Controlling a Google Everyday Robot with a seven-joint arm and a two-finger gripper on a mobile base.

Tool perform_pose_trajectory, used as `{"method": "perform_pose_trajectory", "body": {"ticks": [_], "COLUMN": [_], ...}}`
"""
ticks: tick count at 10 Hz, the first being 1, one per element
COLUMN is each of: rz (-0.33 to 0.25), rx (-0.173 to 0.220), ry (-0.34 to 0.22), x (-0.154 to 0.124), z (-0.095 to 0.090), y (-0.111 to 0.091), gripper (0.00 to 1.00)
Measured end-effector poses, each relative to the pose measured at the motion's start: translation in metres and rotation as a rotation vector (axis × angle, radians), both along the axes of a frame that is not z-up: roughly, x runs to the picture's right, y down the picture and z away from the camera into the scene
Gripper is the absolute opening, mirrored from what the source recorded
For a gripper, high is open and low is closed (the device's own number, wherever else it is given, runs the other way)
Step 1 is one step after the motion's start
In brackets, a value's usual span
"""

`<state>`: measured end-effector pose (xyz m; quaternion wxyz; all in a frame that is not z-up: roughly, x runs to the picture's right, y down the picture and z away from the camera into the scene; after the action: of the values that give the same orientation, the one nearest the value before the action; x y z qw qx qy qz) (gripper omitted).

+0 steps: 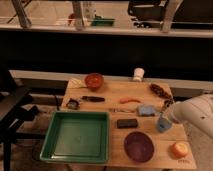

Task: Place towel in plastic cup

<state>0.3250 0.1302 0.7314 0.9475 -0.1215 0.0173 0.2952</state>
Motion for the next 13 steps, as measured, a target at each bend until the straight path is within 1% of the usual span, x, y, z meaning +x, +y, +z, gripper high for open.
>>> {"method": "perform_pose_trajectory", "body": {"ticks": [1, 5, 8, 9, 10, 11, 13], "rz": [-0.004, -0.025, -0.029, -0.033, -0.037, -0.038, -0.041], "rx": [0.003, 0.011, 0.012, 0.009, 0.003, -0.001, -0.001], "ry": [0.002, 0.004, 0.001, 0.005, 0.013, 0.013, 0.012], "x": [-0.002, -0.012, -0.016, -0.016, -0.017, -0.019, -0.021], "z": [-0.003, -0.023, -0.036, -0.041, -0.046, -0.049, -0.049], "y": [0.0, 0.0, 0.001, 0.001, 0.001, 0.0, -0.003], "gripper": [0.0, 0.0, 0.0, 0.05, 0.16, 0.24, 0.44]}}
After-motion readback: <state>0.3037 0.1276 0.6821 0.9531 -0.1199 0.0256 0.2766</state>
